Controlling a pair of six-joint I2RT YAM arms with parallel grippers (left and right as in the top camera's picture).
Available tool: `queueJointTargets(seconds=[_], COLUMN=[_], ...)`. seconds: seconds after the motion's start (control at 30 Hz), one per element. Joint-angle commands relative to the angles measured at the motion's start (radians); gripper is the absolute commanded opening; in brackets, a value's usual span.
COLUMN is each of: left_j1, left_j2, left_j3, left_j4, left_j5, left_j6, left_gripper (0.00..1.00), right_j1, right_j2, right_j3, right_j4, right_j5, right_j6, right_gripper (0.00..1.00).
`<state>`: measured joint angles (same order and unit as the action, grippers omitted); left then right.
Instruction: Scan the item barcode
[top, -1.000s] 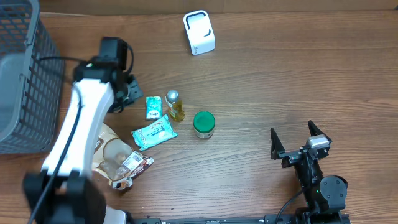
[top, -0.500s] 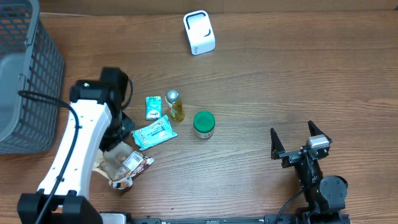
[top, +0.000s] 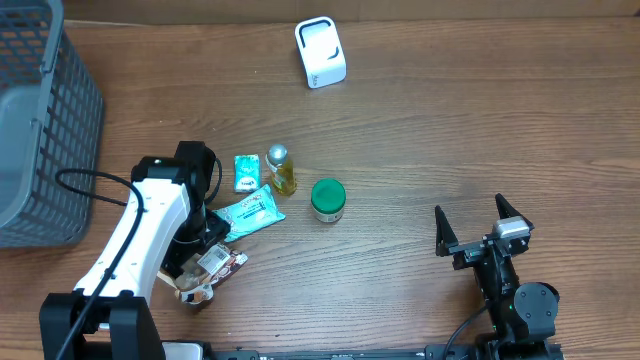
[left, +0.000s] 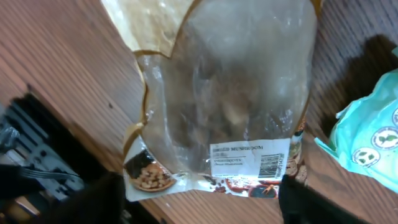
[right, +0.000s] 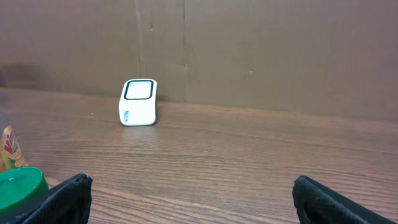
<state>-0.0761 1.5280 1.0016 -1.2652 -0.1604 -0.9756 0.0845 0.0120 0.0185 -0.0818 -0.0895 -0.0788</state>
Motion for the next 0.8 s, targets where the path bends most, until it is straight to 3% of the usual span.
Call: queueJointTargets(seconds=[0.0,0.03,0.23,0.43,0.53,0.63,0.77], left_j1=[0.004,0.004,0.004,0.005,0.005,0.005,0.005], left_j2=[0.002,0.002,0.002,0.002,0.002,0.002,0.002], left_j3=[-0.045,-0.058,-0.133,-0.155,-0.155,-0.155,-0.155], left_j4=[0.032,0.048,0.136,0.224,0.285,0.381,0.450], left_j5=[0.003,0.003,0.000,-0.093,-0.151,-0.150,-0.150], left_j6=[-0.018,-0.021,-0.084,-0.056,0.029,0.200,0.293], left_gripper=[0.92,1.00,1.00,0.96,0.88,0.78,0.71], right_j1=[-0.006,-0.006,-0.006,-0.006,-0.006,-0.006,-0.006], right_j2=[-0.008,-0.008,-0.008,-0.008,-0.008,-0.008,-0.008], right_j3=[-0.010,-0.010,-0.010,-0.010,-0.010,-0.010,-0.010], right_j4=[0.005,0.005,0.005,0.005,0.005,0.005,0.005], right_j5=[0.006,0.006,0.006,0.006,0.006,0.006,0.006], right_j6=[-0.004,-0.004,-0.004,-0.004,-0.004,-0.004,-0.004], right_gripper=[1.00,1.00,1.00,1.00,1.00,1.00,1.00])
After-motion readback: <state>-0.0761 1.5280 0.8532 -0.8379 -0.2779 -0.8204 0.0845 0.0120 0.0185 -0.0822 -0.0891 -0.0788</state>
